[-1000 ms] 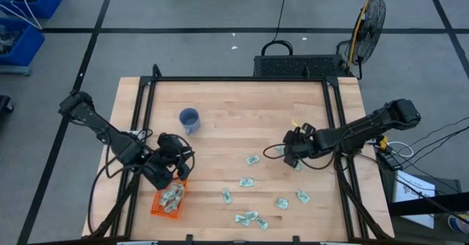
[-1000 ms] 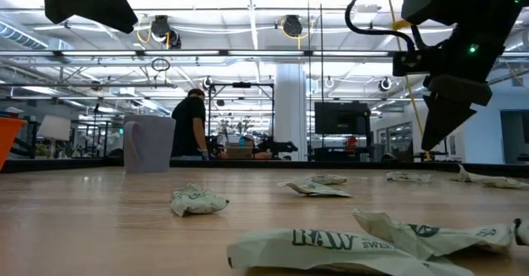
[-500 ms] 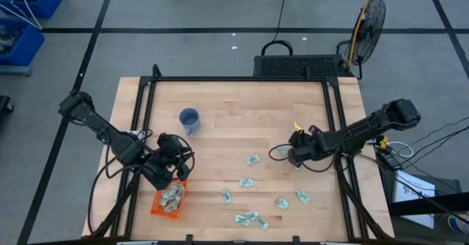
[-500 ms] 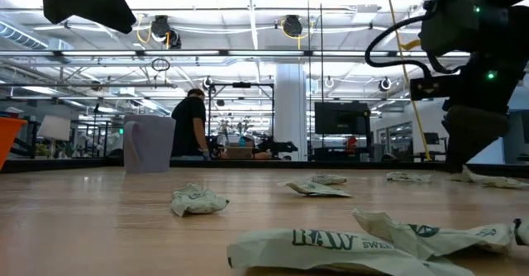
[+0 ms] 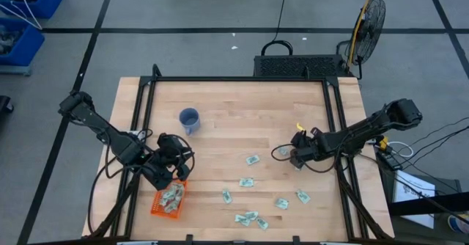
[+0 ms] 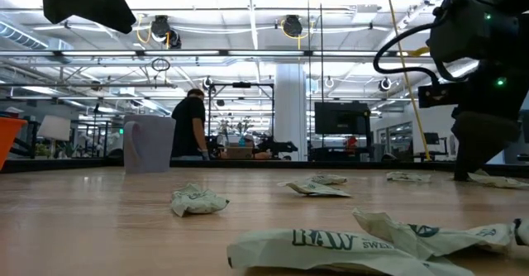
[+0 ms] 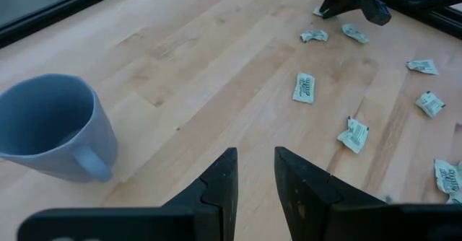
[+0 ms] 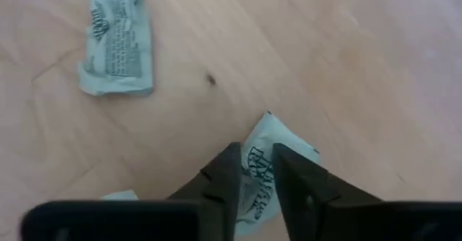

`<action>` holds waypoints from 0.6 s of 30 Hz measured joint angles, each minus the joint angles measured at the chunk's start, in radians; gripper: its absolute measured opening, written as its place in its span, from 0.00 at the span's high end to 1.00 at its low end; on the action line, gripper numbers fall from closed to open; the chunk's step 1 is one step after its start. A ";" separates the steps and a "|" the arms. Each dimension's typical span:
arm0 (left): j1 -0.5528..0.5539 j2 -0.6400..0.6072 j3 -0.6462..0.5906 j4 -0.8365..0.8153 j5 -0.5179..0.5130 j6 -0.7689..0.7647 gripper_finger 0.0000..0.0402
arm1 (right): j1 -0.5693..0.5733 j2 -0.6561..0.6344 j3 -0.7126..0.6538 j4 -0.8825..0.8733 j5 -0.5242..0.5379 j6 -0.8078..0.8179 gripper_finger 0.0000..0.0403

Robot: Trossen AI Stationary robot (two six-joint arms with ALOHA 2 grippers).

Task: Pick and place Stevia / Truvia into bins
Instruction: Put the stevia packet into the orange bin

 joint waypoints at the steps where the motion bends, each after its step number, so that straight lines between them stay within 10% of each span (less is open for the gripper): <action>1: 0.000 0.000 0.000 0.000 0.000 0.000 0.76 | 0.000 0.000 -0.001 0.014 -0.001 -0.019 0.86; 18: 0.001 0.000 0.000 -0.001 -0.006 0.004 0.76 | -0.001 0.004 -0.006 0.501 0.073 -0.471 0.99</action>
